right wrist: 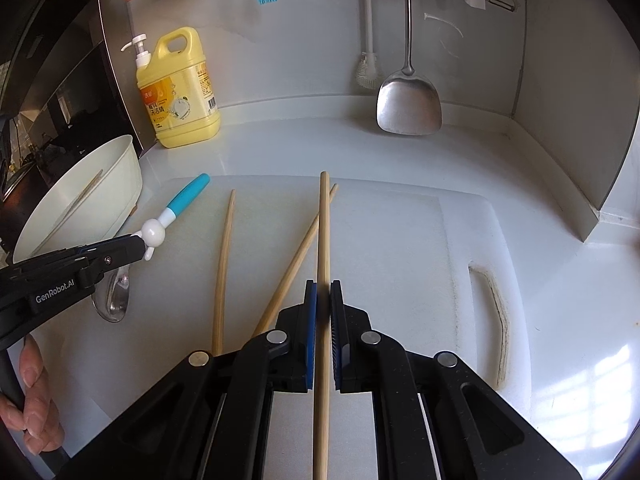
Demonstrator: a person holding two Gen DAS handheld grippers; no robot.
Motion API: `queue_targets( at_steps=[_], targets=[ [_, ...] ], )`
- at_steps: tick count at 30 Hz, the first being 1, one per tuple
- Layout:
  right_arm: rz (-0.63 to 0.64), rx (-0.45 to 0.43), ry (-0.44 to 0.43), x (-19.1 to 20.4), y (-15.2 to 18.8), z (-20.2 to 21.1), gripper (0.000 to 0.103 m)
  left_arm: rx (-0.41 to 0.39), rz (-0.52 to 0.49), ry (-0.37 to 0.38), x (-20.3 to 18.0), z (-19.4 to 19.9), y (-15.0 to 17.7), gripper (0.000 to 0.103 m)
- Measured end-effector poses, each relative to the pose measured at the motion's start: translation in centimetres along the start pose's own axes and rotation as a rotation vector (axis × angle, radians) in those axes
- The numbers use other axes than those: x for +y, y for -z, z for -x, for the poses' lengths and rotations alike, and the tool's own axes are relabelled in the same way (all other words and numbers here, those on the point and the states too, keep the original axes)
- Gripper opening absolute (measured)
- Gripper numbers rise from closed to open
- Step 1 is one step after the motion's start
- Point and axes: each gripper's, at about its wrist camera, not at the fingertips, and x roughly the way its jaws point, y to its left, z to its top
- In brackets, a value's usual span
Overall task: Organize utensils
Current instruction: 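Close the left tool on the spoon handle while the right tool grasps a chopstick, then carry the spoon and chopstick with both tools over the white basin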
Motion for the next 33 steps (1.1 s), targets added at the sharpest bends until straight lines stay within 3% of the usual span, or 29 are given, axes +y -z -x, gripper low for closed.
queue_targets(
  at_steps=[10,18,22,27,33],
  targets=[
    [0.060,-0.058,-0.065,3.8,-4.3,3.4,0.007,-0.058,0.059,-0.032,2.8,5.5,-2.5,0.005],
    [0.110,-0.058,-0.192,12.2,-8.4,3.9,0.007,-0.084,0.116,-0.094,9.8,10.1,-4.2,0.005],
    [0.117,-0.060,-0.226,18.0,-10.0,2.8,0.007,-0.094,0.102,-0.138,15.0,11.2,-5.5,0.005],
    [0.095,-0.027,-0.255,24.8,-11.6,-0.4,0.007,-0.071,0.110,-0.130,21.9,10.9,-7.1,0.005],
    [0.053,0.055,-0.259,29.5,-12.2,-4.7,0.006,-0.042,0.122,-0.107,26.7,9.0,-8.3,0.005]
  ],
)
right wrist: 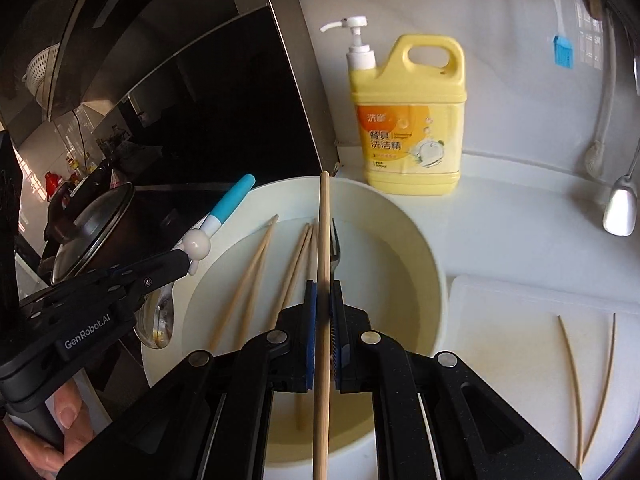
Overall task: Organize utensils
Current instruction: 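Carry the spoon and chopstick with both tools over the white basin, then open both tools to drop the spoon and chopstick into the basin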
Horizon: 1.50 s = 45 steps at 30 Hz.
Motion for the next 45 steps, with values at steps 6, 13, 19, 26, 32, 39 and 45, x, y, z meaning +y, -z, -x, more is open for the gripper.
queue_targets(
  at_steps=[6,13,19,26,32,39,45],
  targets=[
    [-0.031,0.079,-0.002,1.0,-0.6,-4.1,0.007,0.038,0.038,0.013,1.9,-2.4,-0.2,0.005],
    [-0.043,0.149,0.003,0.5,-1.2,-6.9,0.007,0.082,0.056,-0.010,2.5,-4.7,0.1,0.005],
    [-0.047,0.196,0.004,0.0,-1.3,-8.2,0.007,0.141,0.063,-0.020,2.6,-6.3,0.1,0.005],
    [-0.040,0.250,-0.001,-0.4,-1.4,-8.9,0.007,0.199,0.063,-0.043,2.6,-7.1,0.4,0.006],
    [-0.023,0.243,0.004,-0.5,-1.6,-8.8,0.014,0.172,0.057,-0.093,2.8,-6.0,0.1,0.034],
    [-0.012,0.223,0.016,-0.7,-1.6,-7.6,0.026,0.145,0.051,-0.141,2.8,-4.6,0.0,0.061],
    [-0.005,0.196,0.029,-0.6,-1.2,-6.1,0.034,0.142,0.055,-0.144,3.0,-3.7,0.1,0.072]
  ],
)
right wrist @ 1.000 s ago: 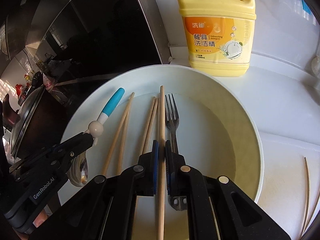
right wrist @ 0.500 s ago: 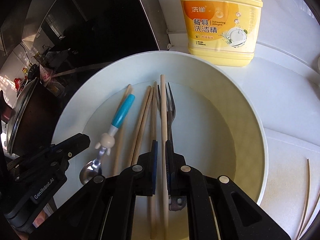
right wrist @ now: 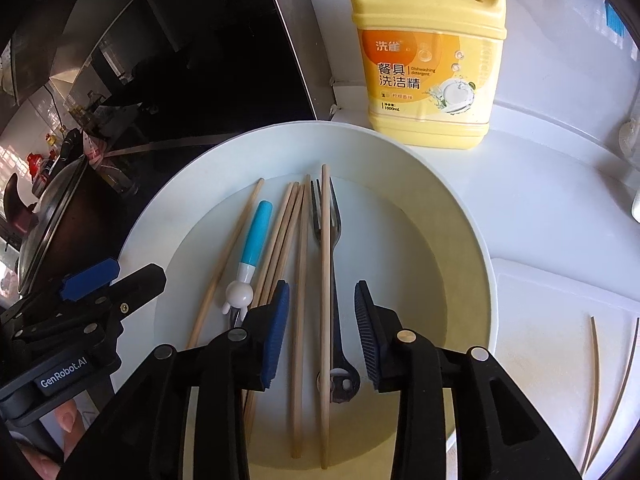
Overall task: Organize utensils
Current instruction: 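Open both tools to drop the spoon and chopstick into the basin, then withdraw both tools from the basin back over the cutting board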
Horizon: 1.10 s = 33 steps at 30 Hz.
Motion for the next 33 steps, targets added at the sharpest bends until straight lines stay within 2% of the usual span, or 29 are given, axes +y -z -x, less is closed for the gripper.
queue_targets(
  at_steps=[5,15,20,26,33],
  targets=[
    [0.002,-0.028,0.025,0.2,0.6,1.4,0.042,-0.006,-0.006,-0.016,0.2,0.6,0.0,0.082],
    [-0.019,-0.057,0.067,0.0,2.1,4.0,0.059,-0.014,-0.033,-0.006,0.7,3.0,0.5,0.091],
    [-0.027,-0.065,0.090,0.2,3.3,5.3,0.063,-0.020,-0.059,0.012,0.5,4.3,1.0,0.095],
    [-0.078,-0.091,0.134,-0.4,5.8,7.7,0.063,-0.029,-0.110,0.043,-0.3,5.6,2.3,0.096],
    [-0.157,-0.123,0.203,-3.4,9.6,10.9,0.065,-0.039,-0.208,0.095,-4.1,6.7,4.0,0.096]
  ],
)
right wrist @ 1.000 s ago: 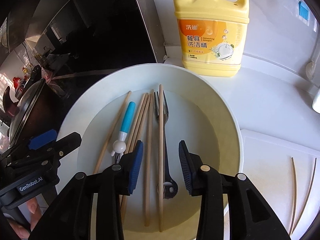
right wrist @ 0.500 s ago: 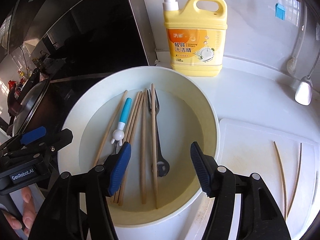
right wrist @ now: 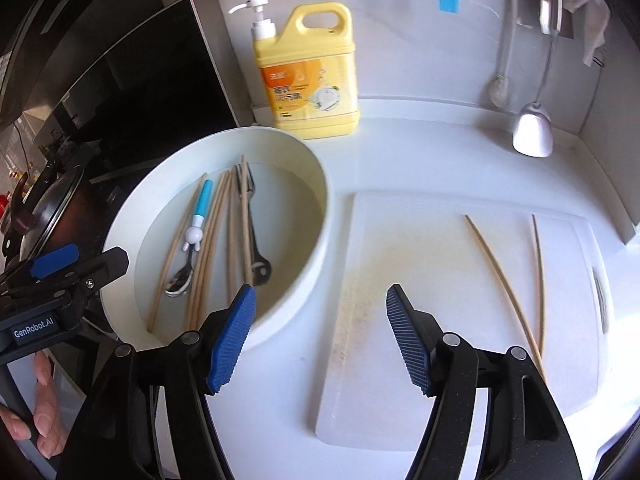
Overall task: Organize utensils
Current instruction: 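Withdraw both tools from the basin back over the cutting board, then lower the right tool onto a chopstick and close it while the left tool grasps another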
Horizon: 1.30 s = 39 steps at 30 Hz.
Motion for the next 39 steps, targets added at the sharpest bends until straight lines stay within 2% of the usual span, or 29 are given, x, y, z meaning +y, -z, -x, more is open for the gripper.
queue_targets(
  at_steps=[6,12,15,21,29,39],
  targets=[
    [-0.099,-0.029,0.098,-6.8,3.1,2.8,0.065,-0.029,-0.040,0.085,-5.7,0.9,0.1,0.096],
    [-0.162,-0.038,0.176,-14.6,5.9,5.1,0.065,-0.035,-0.080,0.134,-13.5,1.0,1.3,0.096],
    [-0.157,-0.049,0.186,-18.4,6.9,5.8,0.065,-0.032,-0.081,0.141,-17.6,0.5,2.3,0.097],
    [-0.118,-0.030,0.157,-24.5,8.4,5.9,0.065,0.000,-0.024,0.089,-24.1,-2.1,4.4,0.097],
    [-0.102,-0.034,0.111,-28.7,9.2,4.9,0.065,0.049,0.036,-0.007,-27.9,-5.8,5.4,0.097],
    [-0.104,-0.040,0.138,-30.3,9.7,3.5,0.065,0.069,0.079,-0.022,-29.6,-9.0,5.8,0.097]
  ],
)
